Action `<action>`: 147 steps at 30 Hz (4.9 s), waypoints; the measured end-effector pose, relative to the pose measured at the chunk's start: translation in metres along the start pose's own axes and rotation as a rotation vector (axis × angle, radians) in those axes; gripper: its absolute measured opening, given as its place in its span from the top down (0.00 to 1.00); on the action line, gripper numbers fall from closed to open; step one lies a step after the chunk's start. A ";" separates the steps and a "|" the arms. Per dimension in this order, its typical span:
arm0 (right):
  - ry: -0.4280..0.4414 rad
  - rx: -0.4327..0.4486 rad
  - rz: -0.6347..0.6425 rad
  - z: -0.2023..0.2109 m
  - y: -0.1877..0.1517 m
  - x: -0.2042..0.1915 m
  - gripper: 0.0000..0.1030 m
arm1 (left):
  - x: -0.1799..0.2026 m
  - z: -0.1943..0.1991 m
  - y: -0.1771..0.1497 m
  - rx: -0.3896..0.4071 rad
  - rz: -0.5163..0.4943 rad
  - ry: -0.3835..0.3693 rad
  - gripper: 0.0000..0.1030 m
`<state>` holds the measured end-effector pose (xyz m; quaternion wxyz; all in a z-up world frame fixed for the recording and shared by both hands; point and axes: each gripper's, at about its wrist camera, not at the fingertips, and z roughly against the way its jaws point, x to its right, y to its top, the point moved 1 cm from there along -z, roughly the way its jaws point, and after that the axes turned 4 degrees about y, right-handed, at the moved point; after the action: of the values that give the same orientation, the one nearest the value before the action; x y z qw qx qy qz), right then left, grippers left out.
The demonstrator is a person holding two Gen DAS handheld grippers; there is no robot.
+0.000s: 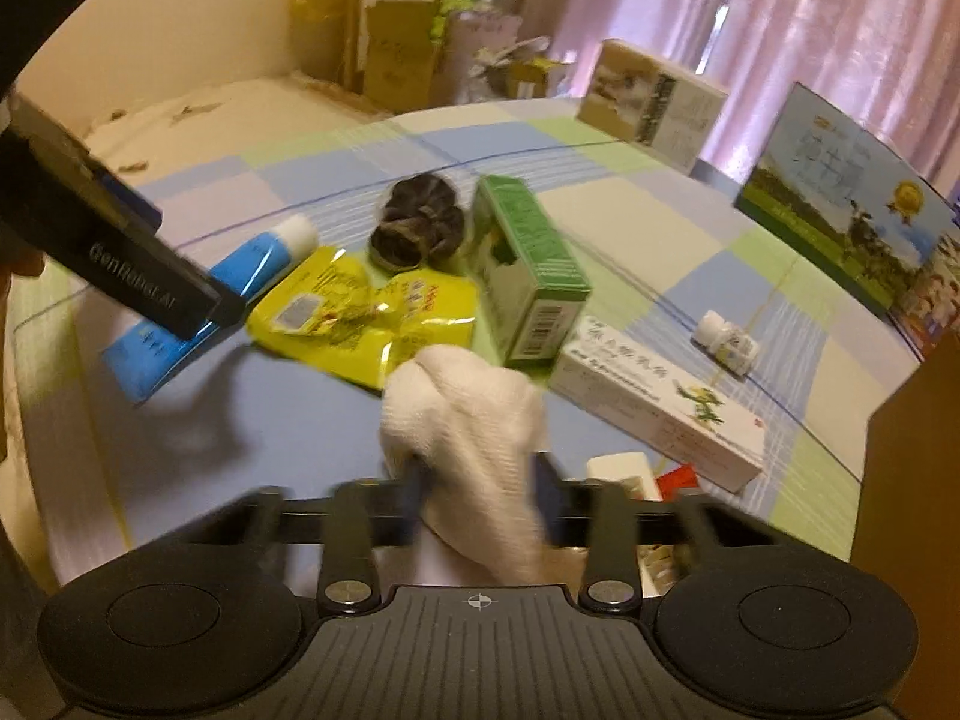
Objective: Organize objects
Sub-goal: 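Grasp the blue tube with the left gripper while the right gripper grasps the white towel, then lift the blue tube and white towel and carry both toward the open box, then lower the tube and towel into the box and open both grippers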
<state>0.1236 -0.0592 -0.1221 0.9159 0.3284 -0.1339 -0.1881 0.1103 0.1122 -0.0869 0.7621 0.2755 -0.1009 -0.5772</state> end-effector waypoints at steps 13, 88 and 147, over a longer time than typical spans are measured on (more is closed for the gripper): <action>0.130 0.143 -0.401 0.038 0.004 0.043 0.81 | -0.003 -0.019 0.008 -0.025 -0.001 -0.031 0.33; 0.100 0.289 -0.530 0.116 -0.002 0.060 0.81 | 0.047 0.058 0.026 0.150 -0.218 -0.189 0.72; -0.371 -0.086 -0.764 0.194 -0.137 0.267 0.75 | 0.413 0.110 0.072 0.008 -0.435 -0.601 0.71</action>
<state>0.2556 -0.3791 -0.0338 0.7536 0.2767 -0.1574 -0.5752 0.2478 -0.2946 -0.0250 0.5569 0.1117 -0.2619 -0.7803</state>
